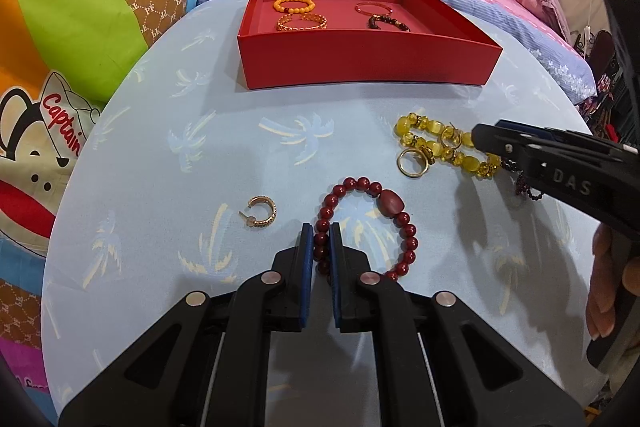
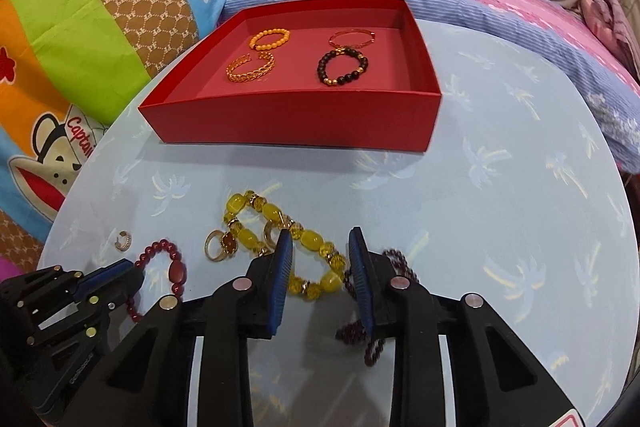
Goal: Organize jewelry
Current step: 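Grasp the red bead bracelet with the left tool while the right tool grasps the yellow bead chain bracelet, then lift the red bracelet with the left tool while the right tool lifts the yellow chain bracelet, then carry both bracelets into the red box and open both tools to release them, then withdraw both open tools from the red box toward the remaining jewelry, then grasp the dark garnet multi-strand bracelet with the right tool, then grasp the gold ring with the left tool while the right tool holds the garnet bracelet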
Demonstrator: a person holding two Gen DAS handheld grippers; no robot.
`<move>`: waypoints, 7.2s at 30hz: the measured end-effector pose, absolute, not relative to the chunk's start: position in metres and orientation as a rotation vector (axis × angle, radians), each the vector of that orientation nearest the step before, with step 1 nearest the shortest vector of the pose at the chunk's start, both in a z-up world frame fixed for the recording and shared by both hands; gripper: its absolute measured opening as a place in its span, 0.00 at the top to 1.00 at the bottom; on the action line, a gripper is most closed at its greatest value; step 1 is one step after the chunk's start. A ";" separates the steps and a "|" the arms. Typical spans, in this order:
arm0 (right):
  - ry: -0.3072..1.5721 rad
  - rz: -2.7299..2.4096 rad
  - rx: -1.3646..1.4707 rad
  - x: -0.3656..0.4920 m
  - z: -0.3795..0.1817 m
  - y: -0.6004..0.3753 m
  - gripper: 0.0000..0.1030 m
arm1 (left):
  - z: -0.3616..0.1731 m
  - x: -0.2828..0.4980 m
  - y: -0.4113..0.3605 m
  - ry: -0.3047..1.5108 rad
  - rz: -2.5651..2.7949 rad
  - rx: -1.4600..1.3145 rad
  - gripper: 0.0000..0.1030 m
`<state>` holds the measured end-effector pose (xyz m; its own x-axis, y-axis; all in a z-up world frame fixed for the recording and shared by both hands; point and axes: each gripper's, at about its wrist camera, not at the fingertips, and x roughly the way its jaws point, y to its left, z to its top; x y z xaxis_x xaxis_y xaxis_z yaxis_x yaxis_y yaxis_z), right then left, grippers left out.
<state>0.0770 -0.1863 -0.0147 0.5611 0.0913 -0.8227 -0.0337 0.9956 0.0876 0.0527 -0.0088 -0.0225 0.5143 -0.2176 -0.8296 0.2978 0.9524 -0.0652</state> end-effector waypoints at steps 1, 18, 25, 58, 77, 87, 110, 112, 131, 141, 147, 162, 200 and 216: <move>0.973 0.082 0.053 0.079 -0.016 -0.186 0.78 | -0.023 0.053 -0.009 0.983 -0.311 0.089 0.92; 1.004 0.138 0.062 0.059 -0.024 -0.180 0.91 | -0.022 0.055 -0.009 0.991 -0.313 0.077 0.93; 0.971 0.158 0.113 0.045 0.002 -0.178 0.91 | -0.018 0.055 -0.005 1.010 -0.334 0.044 0.93; 0.796 0.115 0.182 0.026 0.087 -0.183 0.91 | 0.032 0.049 -0.027 0.956 -0.433 0.128 0.93; 0.745 0.061 0.177 0.053 0.113 -0.215 0.91 | 0.082 0.090 -0.034 0.825 -0.435 0.091 0.93; 0.749 0.069 0.143 0.107 0.122 -0.226 0.91 | 0.108 0.143 -0.050 0.756 -0.438 0.069 0.93; 0.967 0.062 0.217 0.197 0.016 -0.217 0.91 | 0.009 0.227 -0.049 0.930 -0.378 0.016 0.92; 0.969 0.052 0.213 0.196 0.013 -0.220 0.91 | 0.005 0.226 -0.050 0.934 -0.372 0.030 0.92; 0.897 0.031 0.186 0.152 0.033 -0.212 0.69 | 0.027 0.190 -0.030 0.853 -0.260 0.034 0.47; 0.902 0.024 0.180 0.106 0.036 -0.211 0.69 | 0.030 0.146 -0.009 0.857 -0.259 0.008 0.47; 0.932 0.008 0.201 0.081 0.027 -0.214 0.69 | 0.017 0.115 0.004 0.887 -0.255 0.009 0.47; 1.006 -0.006 0.210 0.024 -0.004 -0.208 0.69 | -0.016 0.055 0.041 0.968 -0.234 -0.035 0.47; 1.010 -0.035 0.195 0.022 -0.013 -0.211 0.95 | -0.012 0.059 -0.013 0.955 -0.349 0.016 0.47; 1.021 -0.016 0.235 0.019 -0.014 -0.212 0.95 | -0.022 0.089 -0.059 0.959 -0.413 0.057 0.57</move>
<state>0.0187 -0.2117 -0.0144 0.5247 0.0960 -0.8459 0.1225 0.9748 0.1866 0.0891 -0.0589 -0.0218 0.5027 -0.3172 -0.8042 0.3669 0.9206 -0.1338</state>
